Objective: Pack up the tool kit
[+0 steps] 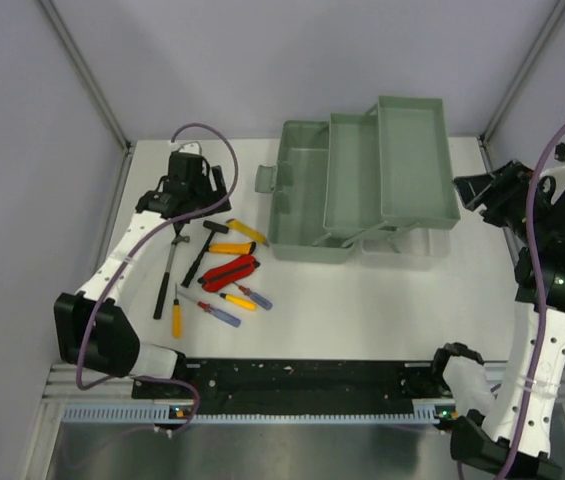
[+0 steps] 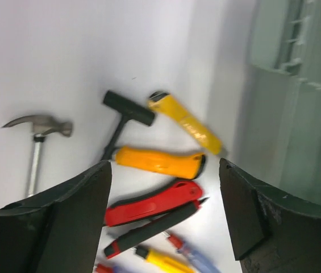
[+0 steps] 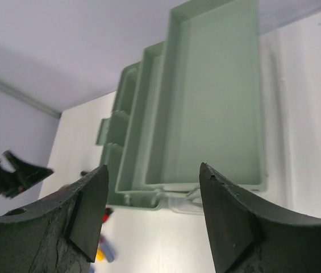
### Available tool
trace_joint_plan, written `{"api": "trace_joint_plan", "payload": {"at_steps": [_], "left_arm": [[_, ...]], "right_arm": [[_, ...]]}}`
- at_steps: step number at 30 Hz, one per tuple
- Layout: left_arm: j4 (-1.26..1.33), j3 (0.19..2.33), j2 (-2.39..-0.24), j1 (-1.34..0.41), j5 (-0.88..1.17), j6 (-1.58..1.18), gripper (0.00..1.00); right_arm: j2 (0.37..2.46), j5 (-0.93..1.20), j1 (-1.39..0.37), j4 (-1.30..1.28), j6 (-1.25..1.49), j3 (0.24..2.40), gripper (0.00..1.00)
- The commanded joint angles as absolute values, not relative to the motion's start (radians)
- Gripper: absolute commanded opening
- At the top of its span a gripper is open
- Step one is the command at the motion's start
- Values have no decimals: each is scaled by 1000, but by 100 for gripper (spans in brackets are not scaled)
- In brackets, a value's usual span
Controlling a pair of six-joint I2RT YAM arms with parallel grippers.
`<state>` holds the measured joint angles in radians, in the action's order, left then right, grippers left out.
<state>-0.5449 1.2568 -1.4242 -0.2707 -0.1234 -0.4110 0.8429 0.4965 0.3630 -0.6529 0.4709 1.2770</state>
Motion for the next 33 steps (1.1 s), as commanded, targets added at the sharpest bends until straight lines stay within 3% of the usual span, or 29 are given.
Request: {"api": "trace_joint_plan", "payload": {"at_steps": [1, 13, 33], "left_arm": [[-635, 1184, -1434, -224, -168, -298, 73], [-615, 1034, -1509, -210, -190, -333, 59], [-471, 943, -1677, -94, -106, -322, 57]], "right_arm": [[810, 633, 290, -647, 465, 1335, 64], [841, 558, 140, -755, 420, 1316, 68], [936, 528, 107, -732, 476, 1321, 67]]}}
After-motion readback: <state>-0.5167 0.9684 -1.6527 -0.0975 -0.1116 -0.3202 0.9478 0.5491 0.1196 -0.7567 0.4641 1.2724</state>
